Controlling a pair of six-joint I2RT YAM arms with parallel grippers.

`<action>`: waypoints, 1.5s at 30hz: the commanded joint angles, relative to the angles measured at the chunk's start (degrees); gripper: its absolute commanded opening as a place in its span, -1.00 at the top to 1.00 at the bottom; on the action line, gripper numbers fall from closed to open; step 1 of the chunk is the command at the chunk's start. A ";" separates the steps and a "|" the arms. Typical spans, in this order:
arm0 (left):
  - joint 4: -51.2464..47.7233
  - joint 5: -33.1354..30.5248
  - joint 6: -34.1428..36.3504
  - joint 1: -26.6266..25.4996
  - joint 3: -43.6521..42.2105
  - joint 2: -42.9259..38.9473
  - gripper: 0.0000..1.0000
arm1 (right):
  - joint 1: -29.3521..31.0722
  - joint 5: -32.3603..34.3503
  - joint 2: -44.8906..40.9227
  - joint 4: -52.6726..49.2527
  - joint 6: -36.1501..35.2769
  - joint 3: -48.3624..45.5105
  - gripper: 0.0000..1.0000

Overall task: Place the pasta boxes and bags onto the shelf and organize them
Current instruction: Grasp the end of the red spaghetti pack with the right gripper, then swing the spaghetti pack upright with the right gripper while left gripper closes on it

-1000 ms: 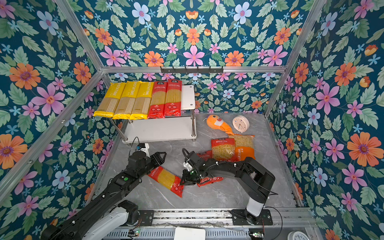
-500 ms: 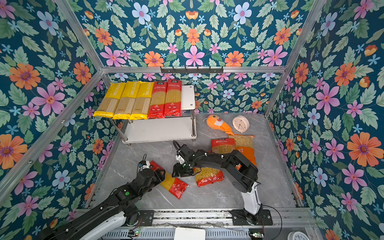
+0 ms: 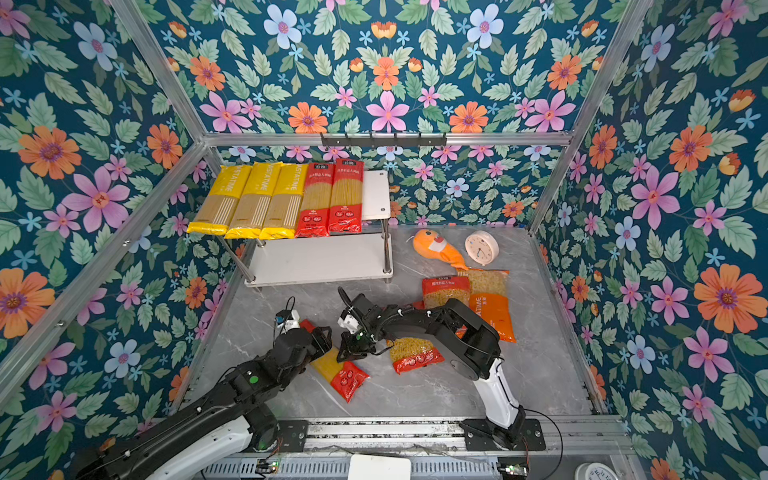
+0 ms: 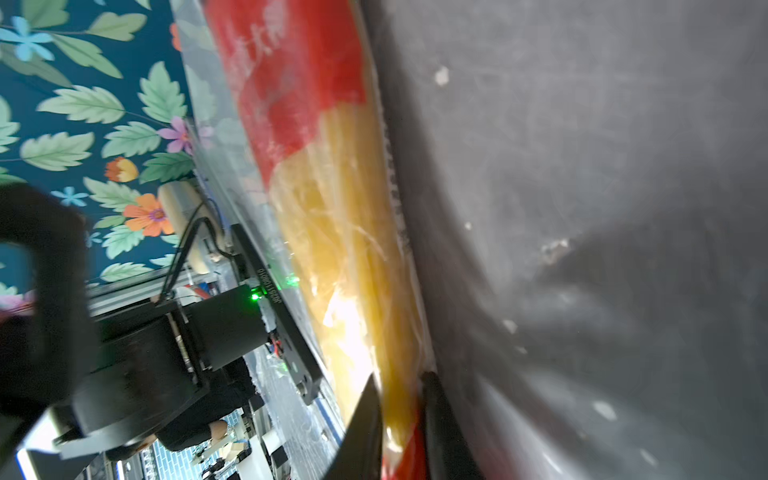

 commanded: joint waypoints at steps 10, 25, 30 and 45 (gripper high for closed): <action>9.07 3.96 9.44 0.41 6.52 5.23 -0.44 | -5.23 8.73 -12.28 7.73 7.58 -11.52 0.98; 22.21 22.80 7.37 12.81 -1.52 0.07 -0.43 | -6.49 12.62 -25.35 24.37 11.21 -21.83 1.00; 27.29 25.94 6.36 14.73 -5.06 -4.56 -0.44 | -8.39 12.60 -26.44 36.97 14.39 -27.79 1.00; 54.40 34.25 -0.15 14.65 -15.16 -0.70 -0.59 | -8.92 13.49 -33.62 56.43 11.96 -38.38 1.00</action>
